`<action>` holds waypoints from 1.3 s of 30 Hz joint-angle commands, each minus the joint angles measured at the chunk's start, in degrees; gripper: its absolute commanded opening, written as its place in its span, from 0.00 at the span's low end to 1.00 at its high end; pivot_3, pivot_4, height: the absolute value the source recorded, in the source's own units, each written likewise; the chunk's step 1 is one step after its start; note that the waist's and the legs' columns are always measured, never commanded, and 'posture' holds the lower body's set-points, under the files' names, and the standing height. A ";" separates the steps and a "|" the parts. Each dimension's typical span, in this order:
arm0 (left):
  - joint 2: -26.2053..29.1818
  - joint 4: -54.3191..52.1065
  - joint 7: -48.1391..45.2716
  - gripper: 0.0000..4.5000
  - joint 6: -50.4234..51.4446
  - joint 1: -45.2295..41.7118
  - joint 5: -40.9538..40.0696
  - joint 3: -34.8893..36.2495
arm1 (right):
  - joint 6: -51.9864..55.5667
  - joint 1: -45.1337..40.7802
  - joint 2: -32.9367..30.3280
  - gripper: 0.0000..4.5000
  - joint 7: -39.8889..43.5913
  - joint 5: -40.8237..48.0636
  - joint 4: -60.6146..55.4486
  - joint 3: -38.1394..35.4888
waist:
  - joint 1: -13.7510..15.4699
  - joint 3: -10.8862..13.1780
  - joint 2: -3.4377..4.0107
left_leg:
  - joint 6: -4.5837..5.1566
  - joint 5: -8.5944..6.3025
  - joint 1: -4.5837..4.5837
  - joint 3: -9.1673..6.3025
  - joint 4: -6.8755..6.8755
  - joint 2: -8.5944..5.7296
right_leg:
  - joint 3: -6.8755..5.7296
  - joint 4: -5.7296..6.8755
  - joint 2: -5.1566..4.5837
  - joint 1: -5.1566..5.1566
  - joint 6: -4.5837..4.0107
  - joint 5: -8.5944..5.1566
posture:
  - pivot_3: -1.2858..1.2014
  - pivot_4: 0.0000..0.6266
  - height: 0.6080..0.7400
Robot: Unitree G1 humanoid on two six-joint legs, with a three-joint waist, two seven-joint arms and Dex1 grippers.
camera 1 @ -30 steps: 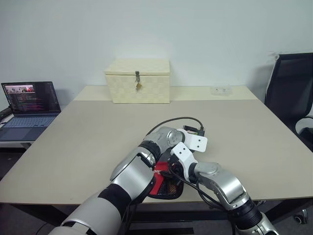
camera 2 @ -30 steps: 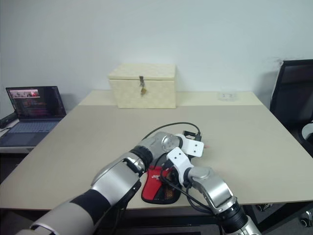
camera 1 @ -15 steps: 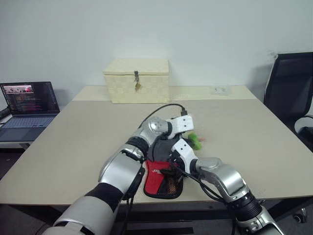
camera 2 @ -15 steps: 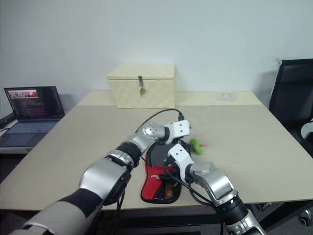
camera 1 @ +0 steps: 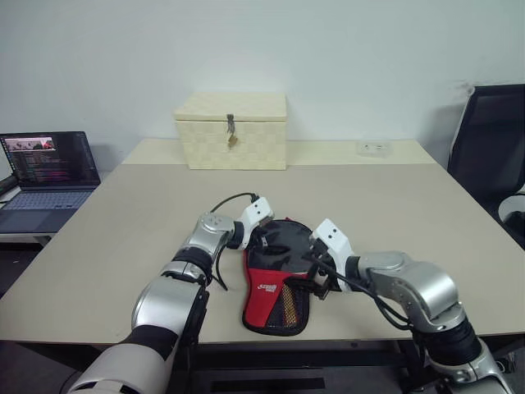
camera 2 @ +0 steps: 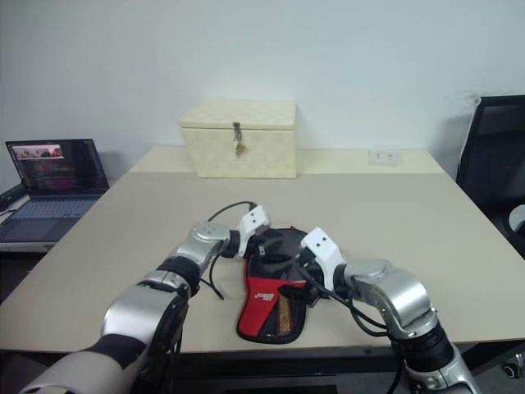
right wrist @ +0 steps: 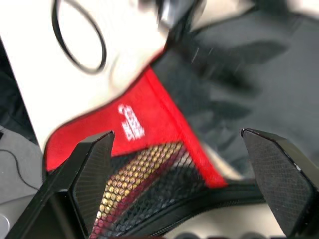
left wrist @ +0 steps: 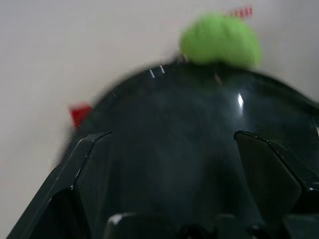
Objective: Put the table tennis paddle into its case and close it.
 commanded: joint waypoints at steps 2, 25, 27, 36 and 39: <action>-0.79 -2.76 0.02 0.93 -0.56 1.30 -1.17 0.15 | -0.45 -3.16 -3.29 1.00 -1.10 1.09 -1.75 -5.43 | 0.30 0.00 0.00 | 0.00 0.00 -0.02 0.00 -0.01 0.00 | -0.01 -0.02 -0.01 -0.01 0.00 0.00 | 0.52 0.24 1.00; -3.06 -2.21 1.63 0.93 -3.78 5.01 0.06 -2.77 | -18.99 -3.11 11.11 0.91 -22.16 -10.41 28.26 -8.81 | 0.69 -0.02 0.01 | 0.01 0.00 0.05 0.12 0.00 0.00 | 0.09 0.09 -0.01 -0.01 -0.01 0.01 | 0.52 0.24 1.00; -2.96 -2.46 1.48 0.93 -3.84 5.36 -0.10 -2.85 | -18.45 -3.31 10.72 0.79 -21.76 -9.54 28.16 -10.05 | 0.69 -0.02 0.01 | 0.01 0.00 0.05 0.13 0.00 0.00 | 0.10 0.08 -0.01 -0.01 -0.01 0.01 | 0.52 0.24 1.00; -4.08 -3.27 0.67 0.93 -3.77 6.97 -0.39 -3.32 | -13.02 -2.05 7.21 0.07 -19.67 -6.23 24.74 -15.43 | 0.70 -0.04 0.03 | 0.01 0.00 0.07 0.14 0.00 0.00 | 0.10 0.11 0.00 0.00 -0.01 0.01 | 0.52 0.24 1.00; -4.78 -3.44 0.42 0.93 -3.53 7.52 -0.43 -3.49 | -11.08 -0.67 4.88 0.01 -17.68 -5.09 21.41 -14.91 | 0.94 -0.07 0.06 | 0.01 0.00 0.07 0.13 0.00 -0.01 | 0.09 0.08 0.00 0.02 -0.01 0.01 | 0.52 0.24 1.00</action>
